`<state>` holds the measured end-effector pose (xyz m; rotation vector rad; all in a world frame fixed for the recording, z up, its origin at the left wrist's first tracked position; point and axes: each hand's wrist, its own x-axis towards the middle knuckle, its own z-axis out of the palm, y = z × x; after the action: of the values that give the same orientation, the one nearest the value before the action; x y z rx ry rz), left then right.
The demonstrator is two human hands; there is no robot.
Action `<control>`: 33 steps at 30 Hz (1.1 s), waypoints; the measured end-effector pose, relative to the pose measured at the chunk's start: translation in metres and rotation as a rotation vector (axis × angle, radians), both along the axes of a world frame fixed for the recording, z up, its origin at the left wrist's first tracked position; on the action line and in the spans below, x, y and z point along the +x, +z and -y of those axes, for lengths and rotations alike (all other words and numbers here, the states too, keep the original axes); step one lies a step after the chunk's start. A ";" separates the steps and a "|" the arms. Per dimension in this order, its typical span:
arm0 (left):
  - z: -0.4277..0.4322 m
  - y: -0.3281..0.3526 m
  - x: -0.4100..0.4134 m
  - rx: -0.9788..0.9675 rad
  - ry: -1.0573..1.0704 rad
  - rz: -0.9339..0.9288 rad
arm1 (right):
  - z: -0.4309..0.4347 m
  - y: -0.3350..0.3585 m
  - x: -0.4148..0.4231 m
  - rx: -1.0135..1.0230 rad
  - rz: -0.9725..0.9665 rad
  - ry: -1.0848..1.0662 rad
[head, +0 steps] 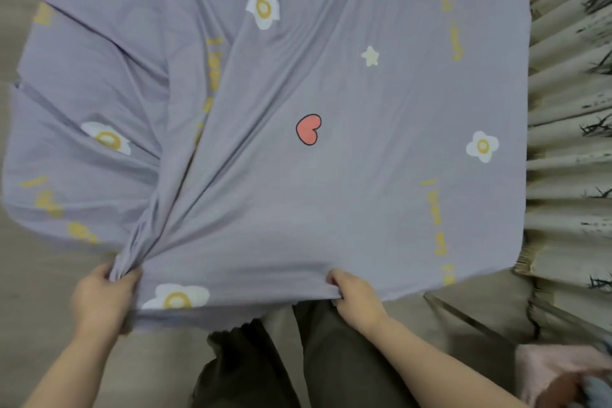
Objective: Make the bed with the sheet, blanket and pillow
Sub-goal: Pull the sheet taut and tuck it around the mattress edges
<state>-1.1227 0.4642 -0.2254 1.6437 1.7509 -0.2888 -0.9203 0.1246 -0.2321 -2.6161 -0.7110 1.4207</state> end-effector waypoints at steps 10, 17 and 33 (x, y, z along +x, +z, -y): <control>-0.040 -0.020 -0.004 -0.207 -0.184 -0.121 | -0.093 -0.030 -0.027 0.129 -0.029 0.093; -0.063 -0.035 -0.008 -0.252 0.122 0.159 | -0.205 -0.012 -0.034 0.526 0.296 0.013; -0.142 -0.008 -0.019 -0.420 0.634 0.575 | -0.344 0.006 -0.079 0.379 0.571 0.336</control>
<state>-1.1415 0.6061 -0.2333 0.7181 1.5252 0.1076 -0.9993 0.4690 -0.2264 -2.6610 -1.3740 0.4736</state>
